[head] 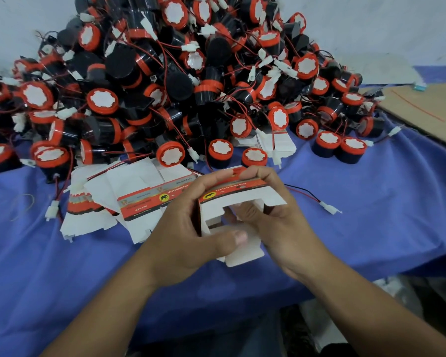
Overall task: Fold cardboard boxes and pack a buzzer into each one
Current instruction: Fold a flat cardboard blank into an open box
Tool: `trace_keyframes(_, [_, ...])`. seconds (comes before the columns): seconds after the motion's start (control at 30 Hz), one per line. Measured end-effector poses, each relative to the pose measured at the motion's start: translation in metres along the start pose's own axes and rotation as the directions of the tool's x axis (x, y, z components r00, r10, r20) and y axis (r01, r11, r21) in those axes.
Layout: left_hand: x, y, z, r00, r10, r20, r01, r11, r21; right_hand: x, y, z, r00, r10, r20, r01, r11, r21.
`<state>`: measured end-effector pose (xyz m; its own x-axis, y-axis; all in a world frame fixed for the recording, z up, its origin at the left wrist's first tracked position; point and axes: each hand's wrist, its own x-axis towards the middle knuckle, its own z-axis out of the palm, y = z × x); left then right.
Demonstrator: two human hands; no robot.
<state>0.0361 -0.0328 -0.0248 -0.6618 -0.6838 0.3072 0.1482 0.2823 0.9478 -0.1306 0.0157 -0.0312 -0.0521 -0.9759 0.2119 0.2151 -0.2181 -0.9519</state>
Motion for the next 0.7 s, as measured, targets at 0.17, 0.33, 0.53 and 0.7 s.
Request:
trace_keyframes(0.17, [0.002, -0.005, 0.005, 0.987, 0.023, -0.157, -0.016, 0.999, 0.044, 0.0, -0.004, 0.002, 0.999, -0.041, -0.002, 0.041, 0.999, -0.023])
trace_keyframes(0.33, [0.005, -0.011, 0.003, 0.968, -0.087, -0.233, 0.064, 0.992, -0.107, -0.002, -0.001, 0.001, 0.999, 0.014, 0.046, -0.011, 0.998, -0.056])
trace_keyframes(0.53, [0.004, -0.014, 0.002, 0.917, -0.021, -0.397, 0.027, 1.0, 0.012, -0.003, 0.01, 0.007, 0.996, 0.004, 0.085, 0.015, 0.976, -0.216])
trace_keyframes(0.7, [0.0, -0.013, 0.008, 0.891, 0.116, -0.439, 0.024, 0.954, 0.3, -0.002, 0.008, 0.007, 0.988, -0.026, 0.149, 0.063, 0.967, -0.248])
